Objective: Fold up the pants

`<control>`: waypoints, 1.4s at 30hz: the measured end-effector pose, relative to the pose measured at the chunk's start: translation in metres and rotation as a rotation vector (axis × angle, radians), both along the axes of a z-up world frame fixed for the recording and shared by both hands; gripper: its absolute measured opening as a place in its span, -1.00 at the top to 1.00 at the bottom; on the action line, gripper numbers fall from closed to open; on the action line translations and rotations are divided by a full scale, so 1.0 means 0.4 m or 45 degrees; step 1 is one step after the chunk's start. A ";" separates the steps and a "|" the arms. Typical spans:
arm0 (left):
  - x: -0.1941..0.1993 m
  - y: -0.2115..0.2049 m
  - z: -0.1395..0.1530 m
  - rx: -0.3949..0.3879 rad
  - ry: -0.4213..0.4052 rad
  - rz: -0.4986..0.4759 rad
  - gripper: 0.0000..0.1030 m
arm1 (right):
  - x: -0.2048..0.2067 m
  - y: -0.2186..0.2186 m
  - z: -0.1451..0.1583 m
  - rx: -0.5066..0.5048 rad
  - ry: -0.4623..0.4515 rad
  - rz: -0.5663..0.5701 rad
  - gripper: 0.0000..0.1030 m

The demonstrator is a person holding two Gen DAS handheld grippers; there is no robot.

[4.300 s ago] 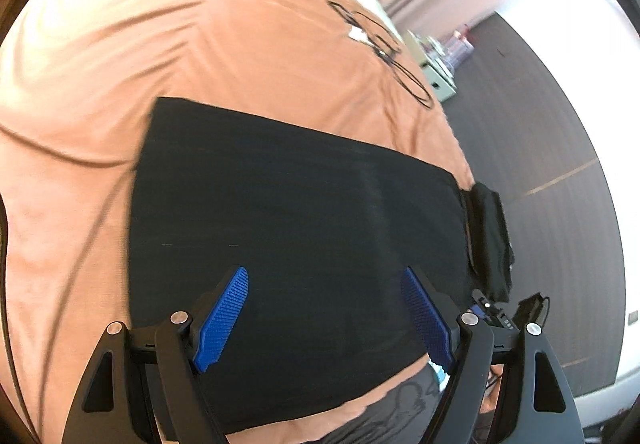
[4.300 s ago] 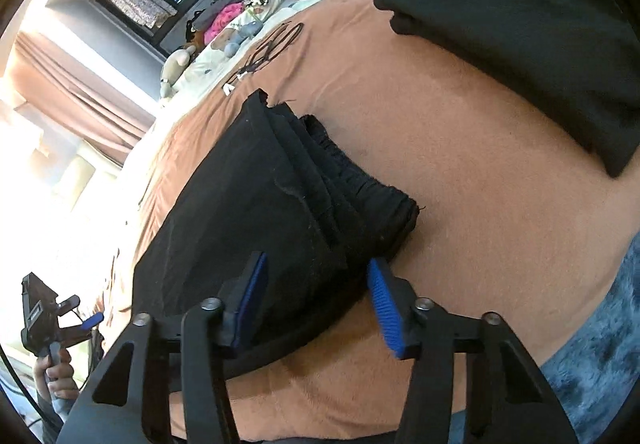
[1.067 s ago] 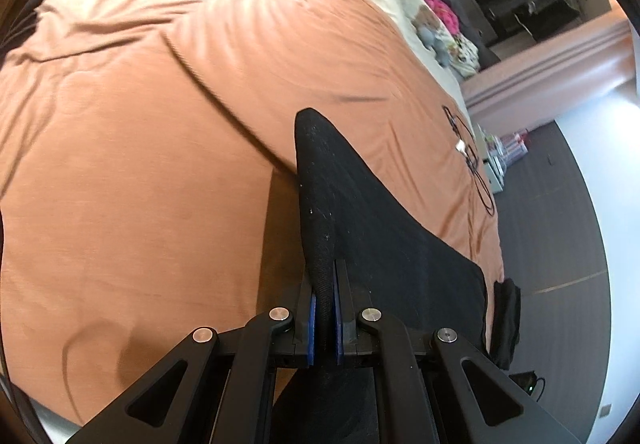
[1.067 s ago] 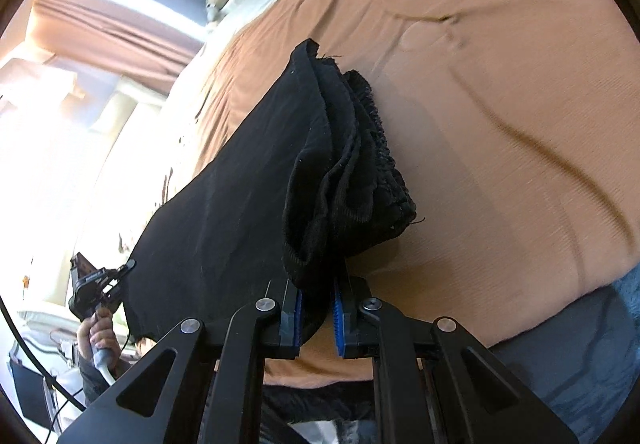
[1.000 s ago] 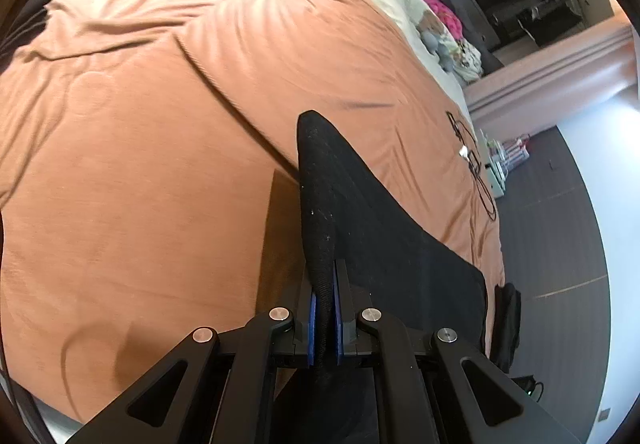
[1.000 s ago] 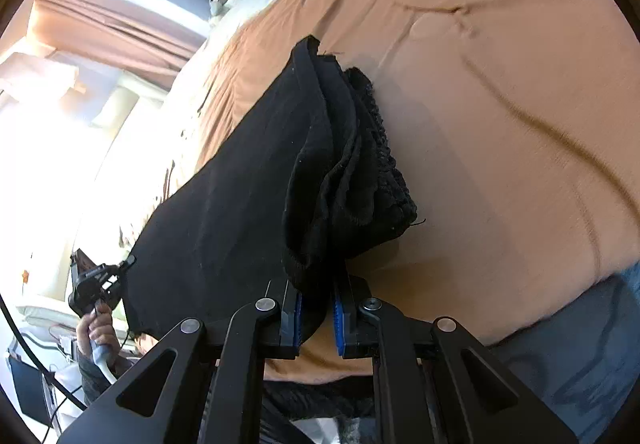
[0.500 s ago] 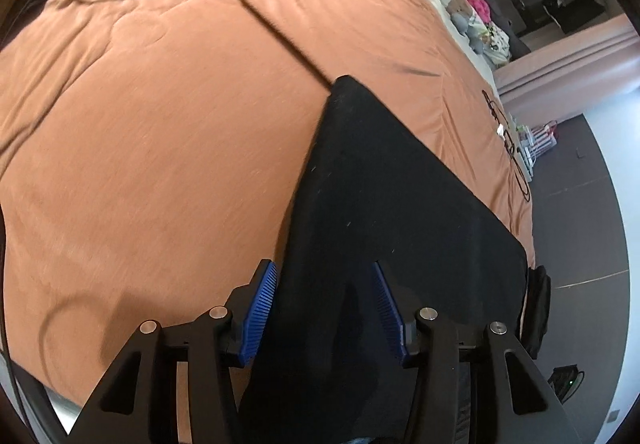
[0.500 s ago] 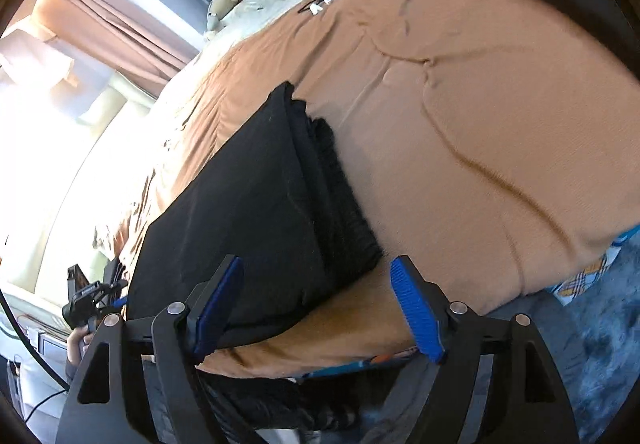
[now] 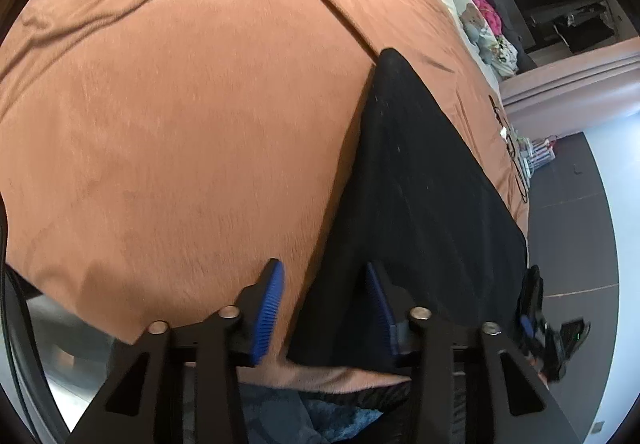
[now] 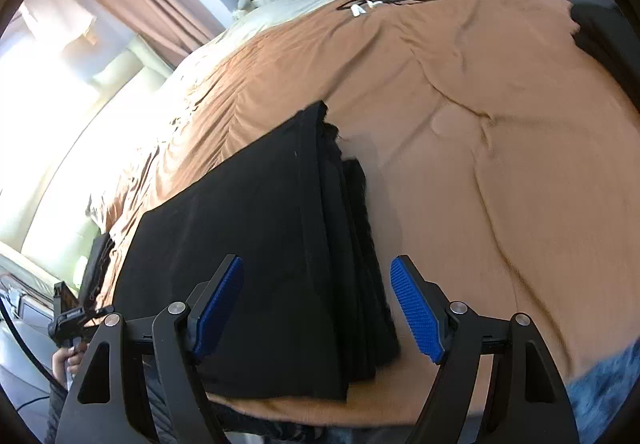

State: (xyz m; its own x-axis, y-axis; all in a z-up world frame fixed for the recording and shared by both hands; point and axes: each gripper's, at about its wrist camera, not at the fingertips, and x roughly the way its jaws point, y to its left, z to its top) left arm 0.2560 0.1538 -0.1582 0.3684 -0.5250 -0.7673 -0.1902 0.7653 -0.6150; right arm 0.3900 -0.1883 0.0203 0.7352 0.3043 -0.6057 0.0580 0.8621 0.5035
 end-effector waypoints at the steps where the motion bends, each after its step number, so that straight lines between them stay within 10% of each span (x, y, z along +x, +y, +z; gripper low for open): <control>1: -0.005 -0.003 -0.005 -0.013 0.001 -0.002 0.21 | 0.011 0.002 -0.001 -0.004 0.003 0.004 -0.46; 12: -0.039 0.010 -0.006 -0.100 -0.017 0.066 0.76 | 0.128 0.046 0.017 -0.110 0.055 0.101 -0.46; 29: -0.056 0.005 0.008 -0.082 0.013 0.112 0.78 | 0.400 0.052 -0.092 0.189 0.276 0.308 -0.46; 34: -0.056 0.001 0.003 -0.088 0.025 0.130 0.78 | 0.448 0.078 -0.084 0.136 0.279 0.344 0.43; 42: -0.068 -0.002 0.036 -0.096 -0.027 0.120 0.78 | 0.381 0.130 0.038 -0.065 0.062 0.283 0.75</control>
